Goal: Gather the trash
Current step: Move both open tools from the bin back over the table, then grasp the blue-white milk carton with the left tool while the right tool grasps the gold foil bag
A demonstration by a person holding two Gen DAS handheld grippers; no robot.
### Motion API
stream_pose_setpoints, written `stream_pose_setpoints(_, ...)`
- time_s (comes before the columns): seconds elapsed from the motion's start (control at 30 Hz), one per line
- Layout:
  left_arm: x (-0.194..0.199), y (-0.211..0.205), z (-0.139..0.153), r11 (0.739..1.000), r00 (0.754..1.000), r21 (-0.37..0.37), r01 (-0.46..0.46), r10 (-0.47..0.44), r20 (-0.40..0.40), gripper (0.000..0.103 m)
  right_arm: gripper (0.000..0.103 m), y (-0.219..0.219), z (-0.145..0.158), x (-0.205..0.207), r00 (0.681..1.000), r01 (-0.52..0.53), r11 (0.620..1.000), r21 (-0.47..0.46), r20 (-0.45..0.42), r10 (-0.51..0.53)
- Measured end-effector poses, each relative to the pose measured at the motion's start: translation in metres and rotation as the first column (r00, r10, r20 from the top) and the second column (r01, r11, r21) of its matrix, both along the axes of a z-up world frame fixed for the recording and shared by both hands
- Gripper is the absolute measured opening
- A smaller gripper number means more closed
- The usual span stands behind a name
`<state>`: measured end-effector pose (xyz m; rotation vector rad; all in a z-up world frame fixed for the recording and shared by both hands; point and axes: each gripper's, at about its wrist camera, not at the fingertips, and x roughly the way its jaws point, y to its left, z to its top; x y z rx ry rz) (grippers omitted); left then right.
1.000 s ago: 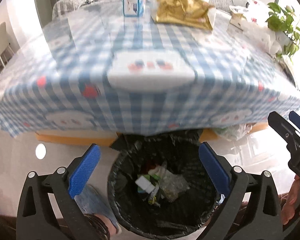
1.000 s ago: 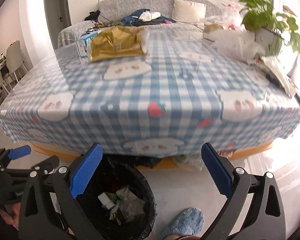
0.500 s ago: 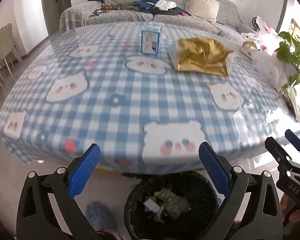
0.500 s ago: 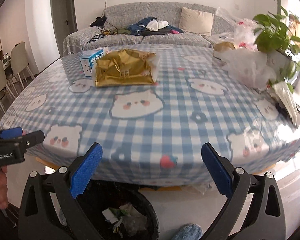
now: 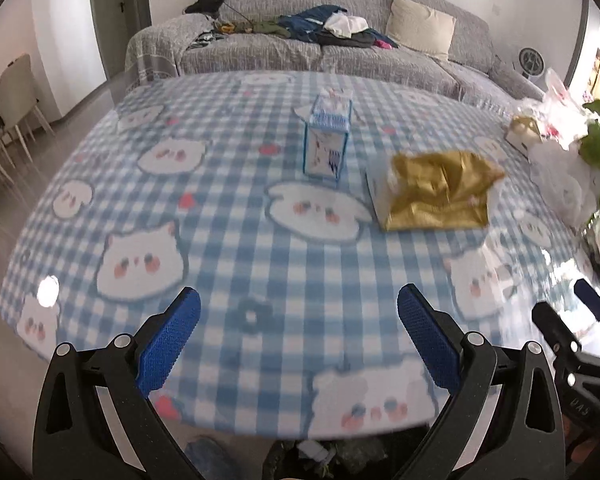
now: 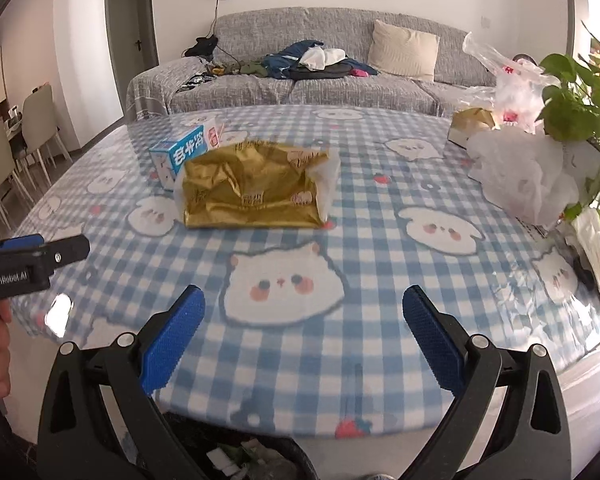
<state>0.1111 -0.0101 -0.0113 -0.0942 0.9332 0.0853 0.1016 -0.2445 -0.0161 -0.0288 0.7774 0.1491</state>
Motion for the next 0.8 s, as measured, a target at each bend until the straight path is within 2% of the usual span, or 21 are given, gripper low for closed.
stream_pose_setpoints(0.37,0.073,0.015,0.01,1.0,1.0,-0.007,-0.021,0.021,0.012,0.097,0.095,0.013,-0.001,0.037,1.0,-0.026,0.999,-0.02,0.007,0.026)
stream_pose_setpoints(0.8,0.153,0.006,0.014,1.0,1.0,-0.008,0.005,-0.005,0.0,0.097,0.095,0.023,0.005,0.078,0.999,-0.052,0.999,0.016,0.015,0.052)
